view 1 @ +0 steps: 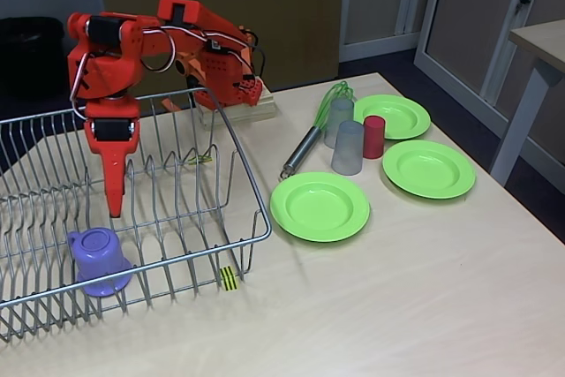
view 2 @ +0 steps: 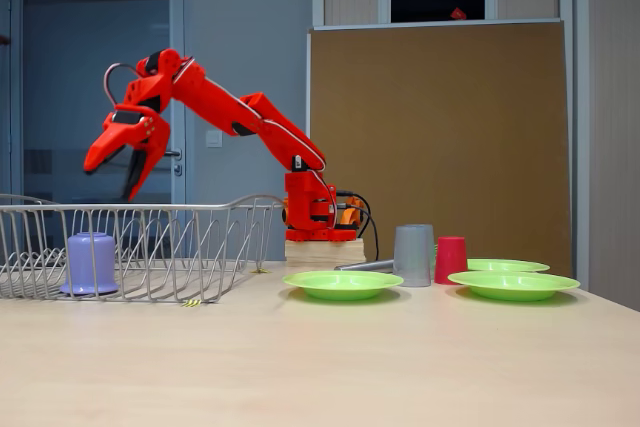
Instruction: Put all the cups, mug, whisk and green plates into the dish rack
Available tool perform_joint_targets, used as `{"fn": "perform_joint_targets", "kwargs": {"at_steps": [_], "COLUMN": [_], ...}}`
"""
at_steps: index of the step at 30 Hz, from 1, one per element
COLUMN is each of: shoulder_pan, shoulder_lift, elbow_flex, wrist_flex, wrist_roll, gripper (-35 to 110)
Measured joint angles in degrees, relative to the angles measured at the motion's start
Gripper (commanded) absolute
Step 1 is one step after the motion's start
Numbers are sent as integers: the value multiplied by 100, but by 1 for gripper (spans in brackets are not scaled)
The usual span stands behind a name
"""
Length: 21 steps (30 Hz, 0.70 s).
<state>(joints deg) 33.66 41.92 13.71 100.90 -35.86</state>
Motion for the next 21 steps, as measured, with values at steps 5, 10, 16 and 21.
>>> {"fn": "perform_joint_targets", "kwargs": {"at_steps": [5,10,16,21], "shoulder_pan": [-756,-1960,-3586,-4799], "shoulder_lift": [1028,1942,2839,3252], "elbow_flex": [1037,1863,2918,3393], "wrist_flex": [158,360,369,352], "wrist_roll": [466,1485,3313,4931], "gripper": [37,34,32,34]}}
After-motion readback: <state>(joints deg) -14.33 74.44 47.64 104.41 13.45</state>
